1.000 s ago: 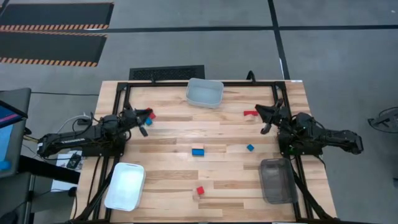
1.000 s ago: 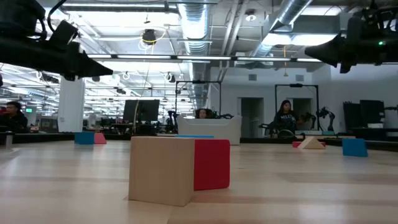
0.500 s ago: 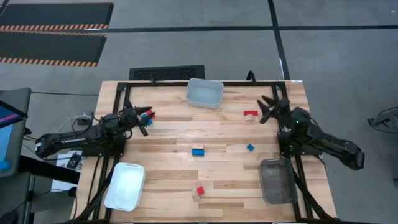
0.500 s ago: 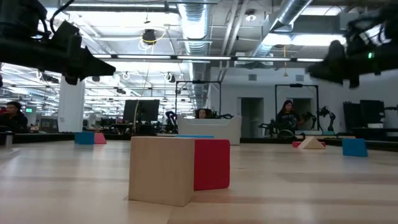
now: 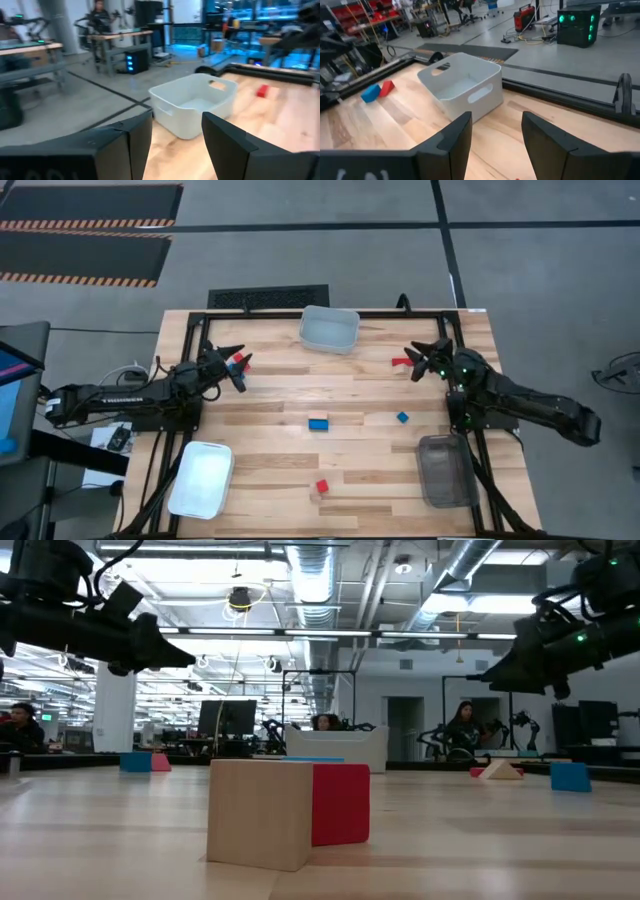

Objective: Sort & place blocks by color
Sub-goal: Put the blue rectangle block into the gray bin

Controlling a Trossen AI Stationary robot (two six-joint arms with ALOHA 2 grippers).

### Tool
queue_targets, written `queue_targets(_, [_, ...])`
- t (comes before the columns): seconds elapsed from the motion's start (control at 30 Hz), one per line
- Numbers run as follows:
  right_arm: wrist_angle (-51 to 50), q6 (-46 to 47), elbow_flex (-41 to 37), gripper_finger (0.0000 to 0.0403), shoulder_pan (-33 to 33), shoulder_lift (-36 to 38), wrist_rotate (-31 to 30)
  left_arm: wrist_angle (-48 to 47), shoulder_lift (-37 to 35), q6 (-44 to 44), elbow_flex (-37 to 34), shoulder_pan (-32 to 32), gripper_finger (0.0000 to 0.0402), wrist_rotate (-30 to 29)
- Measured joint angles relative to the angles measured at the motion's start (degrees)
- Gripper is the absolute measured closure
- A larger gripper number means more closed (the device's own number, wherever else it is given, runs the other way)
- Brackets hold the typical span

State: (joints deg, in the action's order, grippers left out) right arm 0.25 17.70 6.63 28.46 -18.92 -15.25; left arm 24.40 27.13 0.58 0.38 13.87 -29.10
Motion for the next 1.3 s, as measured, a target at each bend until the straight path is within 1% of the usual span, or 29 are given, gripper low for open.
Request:
queue_targets(0.07, [0.02,0.0,1.68,0.0206,0.6,-2.5,-0.36,0.26,0.49,-0.2,0.21,0.0,0.0237,-1.61])
queue_targets(0.17, [-1.47,0.65,4.93,0.0207,1.39,-6.65,-0.77,-1.13,0.64,-0.24,0.51,0.0,0.0237,-2.28])
queue_targets(0.33, [-11.76,1.2,11.96,0.0207,3.5,-14.98,-6.0,-1.85,0.61,-0.73,0.72,0.0,0.0237,-2.32])
queue_targets(0.47, [-17.14,1.37,16.08,0.0207,5.02,-22.69,-5.33,-4.3,0.63,-0.81,0.78,0.0,0.0237,-2.35])
queue_targets(0.57, [-17.95,1.36,17.69,0.0207,5.11,-28.31,-1.59,-4.8,0.63,-0.81,0.8,0.0,0.0237,-2.43])
queue_targets(0.63, [-16.29,1.32,18.08,0.0207,4.91,-31.77,2.38,-4.71,0.63,-0.83,0.81,0.0,0.0237,-2.43])
queue_targets(0.7, [-11.99,1.28,18.25,0.0207,4.16,-35.17,6.22,-4.65,0.63,-0.89,0.87,0.0,0.0237,-2.43])
queue_targets(0.8, [-4.98,0.26,18.27,0.0207,2.05,-40.3,9.28,-4.72,0.63,-2.01,0.92,0.0,0.0237,-2.39])
queue_targets(0.97, [6.14,-0.18,18.27,0.0207,-2.8,-48.41,9.38,-8.07,0.63,-6.91,0.96,0.0,0.0237,-1.06])
queue_targets(1.1, [14.74,-0.16,18.28,0.0207,-8.97,-54.55,9.47,-9.78,0.62,-10.6,0.98,-0.01,0.0237,0.23])
queue_targets(1.17, [15.95,0.12,19.15,0.0207,-12.35,-57.13,9.51,-10.54,0.63,-11.63,1.01,-0.17,0.0237,0.33])
queue_targets(1.3, [15.85,0.3,23.26,0.0207,-19.33,-61.91,9.36,-11.92,0.63,-13.33,1.01,-1.46,0.0237,1.14])
